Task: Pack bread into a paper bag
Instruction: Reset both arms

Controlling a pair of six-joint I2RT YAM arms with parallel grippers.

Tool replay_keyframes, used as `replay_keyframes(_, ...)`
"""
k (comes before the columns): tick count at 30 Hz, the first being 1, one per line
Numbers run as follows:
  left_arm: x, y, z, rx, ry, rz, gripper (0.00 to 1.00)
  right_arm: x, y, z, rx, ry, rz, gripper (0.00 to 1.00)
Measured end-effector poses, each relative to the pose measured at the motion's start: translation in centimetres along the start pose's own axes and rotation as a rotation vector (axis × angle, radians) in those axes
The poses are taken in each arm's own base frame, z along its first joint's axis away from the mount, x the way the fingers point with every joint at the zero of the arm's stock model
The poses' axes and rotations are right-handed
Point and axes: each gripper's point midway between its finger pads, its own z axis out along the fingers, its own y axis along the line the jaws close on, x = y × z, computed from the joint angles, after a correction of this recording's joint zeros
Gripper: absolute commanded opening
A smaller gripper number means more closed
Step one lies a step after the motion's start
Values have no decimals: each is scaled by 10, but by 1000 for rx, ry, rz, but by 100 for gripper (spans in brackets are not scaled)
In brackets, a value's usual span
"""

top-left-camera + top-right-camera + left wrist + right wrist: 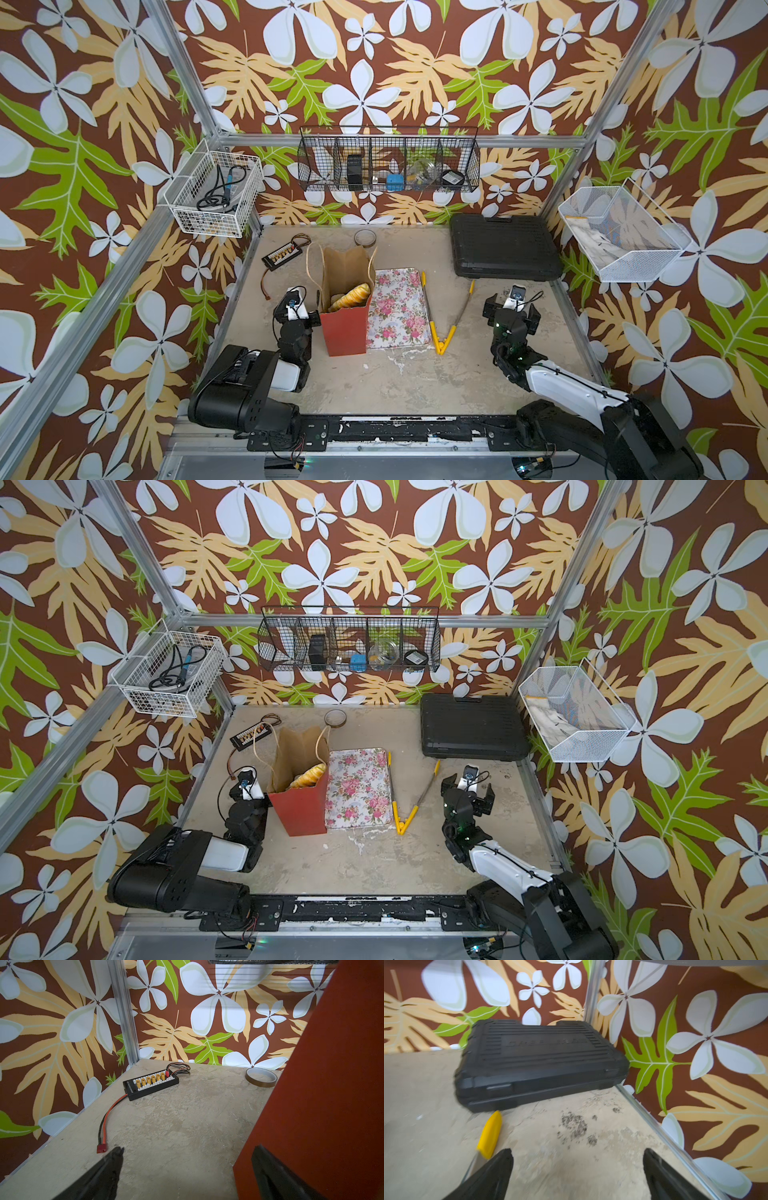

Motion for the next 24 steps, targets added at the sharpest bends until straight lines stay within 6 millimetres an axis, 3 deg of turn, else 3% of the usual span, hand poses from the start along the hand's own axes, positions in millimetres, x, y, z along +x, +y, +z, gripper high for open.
replay_keyframes(4, 0, 0, 0, -1, 0, 0, 100, 8, 18, 17, -79, 2, -63, 100)
replay_keyframes(7, 0, 0, 0, -1, 0, 0, 100, 30, 33, 23, -152, 2, -149, 100)
replay_keyframes(9, 0, 0, 0, -1, 0, -1, 100, 44, 30, 26, -177, 17, -179, 100)
replay_keyframes(13, 0, 0, 0, -1, 0, -1, 100, 36, 4, 31, -209, -53, -53, 100)
replay_keyframes(15, 0, 0, 0, -2, 0, -1, 100, 48, 14, 36, -285, -9, -61, 100)
replay_keyframes(18, 0, 1, 0, -2, 1, -1, 100, 19, 31, 34, -383, -103, -25, 100)
replay_keyframes(24, 0, 1, 1, -3, 2, 0, 100, 21, 40, 31, -445, -89, -23, 100)
